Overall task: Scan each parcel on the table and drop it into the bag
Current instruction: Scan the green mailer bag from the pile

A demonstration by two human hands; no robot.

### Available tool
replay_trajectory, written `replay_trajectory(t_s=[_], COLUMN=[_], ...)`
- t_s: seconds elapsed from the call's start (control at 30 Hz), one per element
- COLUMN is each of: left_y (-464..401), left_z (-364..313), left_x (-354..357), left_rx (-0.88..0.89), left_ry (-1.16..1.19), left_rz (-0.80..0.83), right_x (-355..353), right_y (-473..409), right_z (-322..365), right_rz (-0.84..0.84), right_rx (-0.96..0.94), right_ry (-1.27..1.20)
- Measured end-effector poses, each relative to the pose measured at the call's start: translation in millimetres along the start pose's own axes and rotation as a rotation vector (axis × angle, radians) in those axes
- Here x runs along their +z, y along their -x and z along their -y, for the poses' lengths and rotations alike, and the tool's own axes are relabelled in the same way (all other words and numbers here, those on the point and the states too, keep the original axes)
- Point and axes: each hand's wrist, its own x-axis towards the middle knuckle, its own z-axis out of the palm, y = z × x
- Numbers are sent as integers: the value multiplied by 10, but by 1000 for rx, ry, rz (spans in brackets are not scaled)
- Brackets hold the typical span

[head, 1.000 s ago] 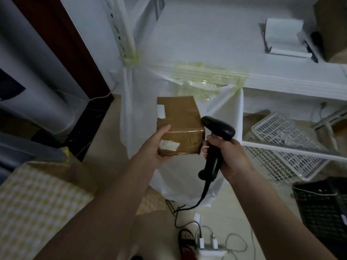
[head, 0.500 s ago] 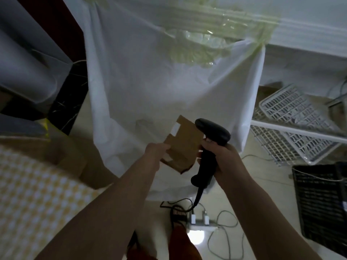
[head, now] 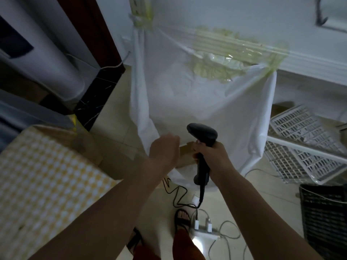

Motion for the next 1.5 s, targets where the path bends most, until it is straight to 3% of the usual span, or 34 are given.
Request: replay_trajectory(t_s=[0.17,0.43,0.57,0.77,0.97,1.2,1.4,1.5], left_y=[418,1374,2112,3283,4484,5534,6205,6564], left_z=[376,1340,1879,2435,2519,2469,2744,2985], left_x=[-400,-893,-1002,-989,-753,-478,-239,-100], left_rx=[-19,-253,-435,-787,-1204,-1474,-1558,-1534], left_ry=[34,81,67,106,281,320,471,492], left_rz=[-74,-77,-195,-281,-361,-441,-552,-526], right_x=[398,1386,1997,2844,3423,3777,4049,4234], right_y=[351,1048,1432,1987,2658,3408,3864,4109], right_z=[140,127,29,-382,-899,-1445,-1748,-1927], right_rz=[84,305,412,750,998,1211,1234,1239], right_rx=[-83,-229,-261,-191,-159,-93,-115,-113], right_ry=[228,400,509,667,796,898,935,920])
